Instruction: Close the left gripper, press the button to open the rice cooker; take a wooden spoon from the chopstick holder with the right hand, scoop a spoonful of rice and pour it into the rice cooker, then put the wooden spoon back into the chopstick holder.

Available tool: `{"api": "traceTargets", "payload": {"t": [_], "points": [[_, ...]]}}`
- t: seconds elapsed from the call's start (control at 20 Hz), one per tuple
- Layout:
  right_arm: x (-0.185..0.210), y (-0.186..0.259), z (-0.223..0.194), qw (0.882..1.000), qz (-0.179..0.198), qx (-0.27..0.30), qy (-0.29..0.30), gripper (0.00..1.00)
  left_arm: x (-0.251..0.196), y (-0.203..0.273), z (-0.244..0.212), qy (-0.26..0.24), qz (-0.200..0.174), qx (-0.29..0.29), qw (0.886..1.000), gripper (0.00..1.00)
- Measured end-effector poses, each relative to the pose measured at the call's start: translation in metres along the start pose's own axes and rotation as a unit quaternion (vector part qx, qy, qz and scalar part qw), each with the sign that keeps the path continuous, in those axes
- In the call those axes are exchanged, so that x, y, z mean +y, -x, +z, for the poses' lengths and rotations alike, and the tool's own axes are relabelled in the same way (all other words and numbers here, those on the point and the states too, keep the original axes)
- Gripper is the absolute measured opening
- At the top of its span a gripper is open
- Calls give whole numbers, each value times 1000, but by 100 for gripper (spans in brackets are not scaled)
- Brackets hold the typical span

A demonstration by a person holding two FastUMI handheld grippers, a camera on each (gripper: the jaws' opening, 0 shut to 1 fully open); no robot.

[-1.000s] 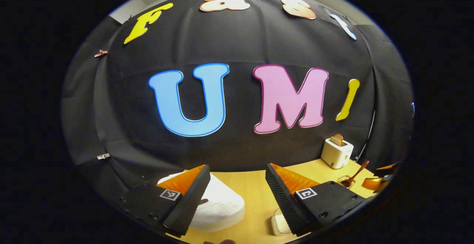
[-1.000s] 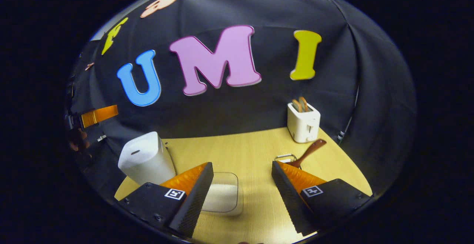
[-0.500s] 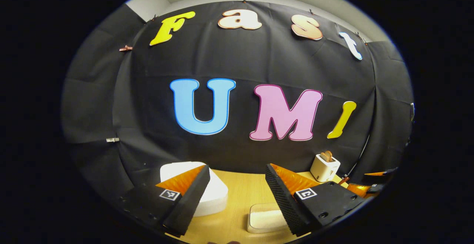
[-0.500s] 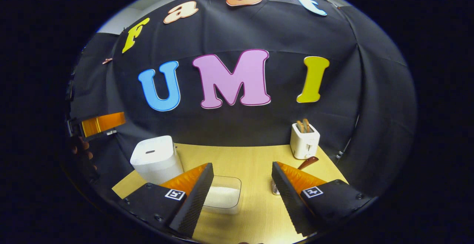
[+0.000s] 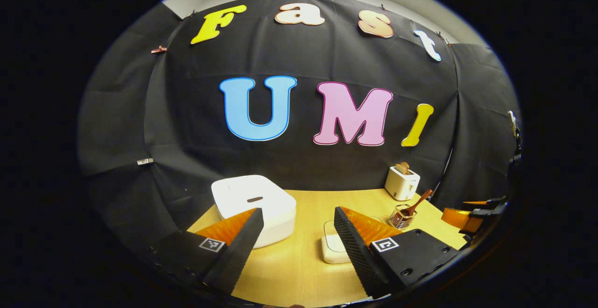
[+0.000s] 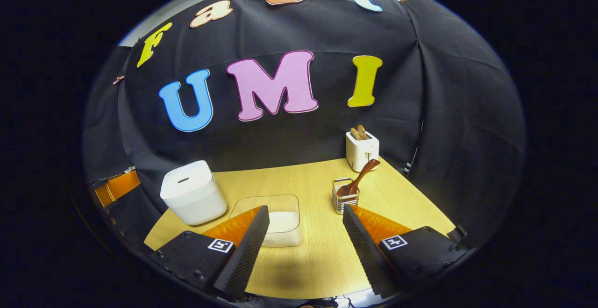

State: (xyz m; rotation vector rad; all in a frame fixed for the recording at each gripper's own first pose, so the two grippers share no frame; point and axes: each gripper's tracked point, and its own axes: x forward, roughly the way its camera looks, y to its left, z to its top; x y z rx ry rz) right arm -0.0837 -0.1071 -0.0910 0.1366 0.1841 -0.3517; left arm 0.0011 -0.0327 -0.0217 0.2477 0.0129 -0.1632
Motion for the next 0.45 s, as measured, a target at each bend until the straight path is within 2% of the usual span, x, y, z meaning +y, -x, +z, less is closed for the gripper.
{"api": "traceTargets", "payload": {"t": [0.1, 0.45], "points": [[1, 7, -19, 1000, -6, 15, 0, 98, 5, 11, -7, 9, -4, 3, 1000, 98], [9, 26, -18, 1000, -8, 8, -2, 98, 9, 31, -16, 2, -13, 5, 1000, 98]]}}
